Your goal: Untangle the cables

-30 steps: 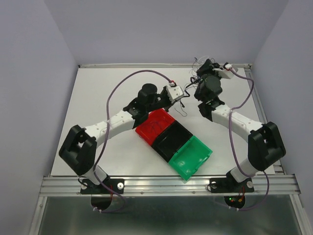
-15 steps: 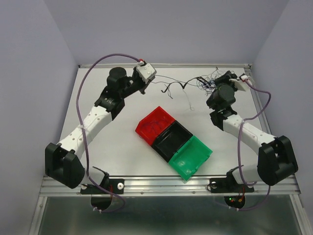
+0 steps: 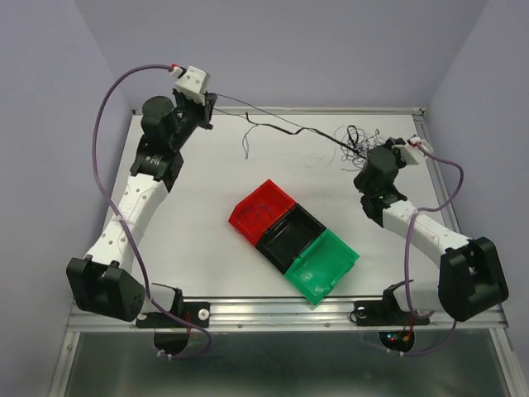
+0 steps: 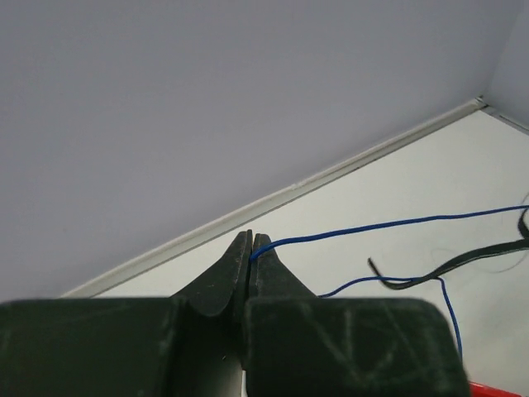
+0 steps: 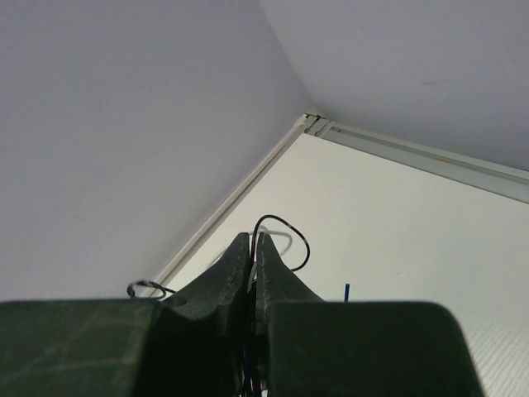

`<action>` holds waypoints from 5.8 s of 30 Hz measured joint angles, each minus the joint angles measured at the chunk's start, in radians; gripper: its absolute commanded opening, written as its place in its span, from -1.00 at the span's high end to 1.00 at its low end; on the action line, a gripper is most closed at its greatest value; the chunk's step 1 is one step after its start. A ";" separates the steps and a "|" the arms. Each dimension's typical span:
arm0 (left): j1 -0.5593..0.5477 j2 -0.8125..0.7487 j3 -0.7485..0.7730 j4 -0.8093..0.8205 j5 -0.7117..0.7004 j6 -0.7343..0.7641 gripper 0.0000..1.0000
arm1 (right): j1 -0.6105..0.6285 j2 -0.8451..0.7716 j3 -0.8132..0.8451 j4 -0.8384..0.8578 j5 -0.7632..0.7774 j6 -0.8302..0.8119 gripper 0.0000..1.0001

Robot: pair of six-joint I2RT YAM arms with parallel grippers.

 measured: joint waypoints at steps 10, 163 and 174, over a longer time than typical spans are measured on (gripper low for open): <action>0.121 -0.089 -0.031 0.056 0.033 -0.076 1.00 | -0.037 -0.071 -0.051 -0.103 -0.039 0.064 -0.15; 0.531 -0.090 -0.028 0.094 0.207 -0.172 1.00 | -0.037 -0.245 0.077 -0.457 -0.571 -0.126 0.05; 0.441 -0.140 0.118 0.078 0.364 -0.219 1.00 | -0.037 -0.105 0.057 -0.460 -0.991 -0.166 -0.82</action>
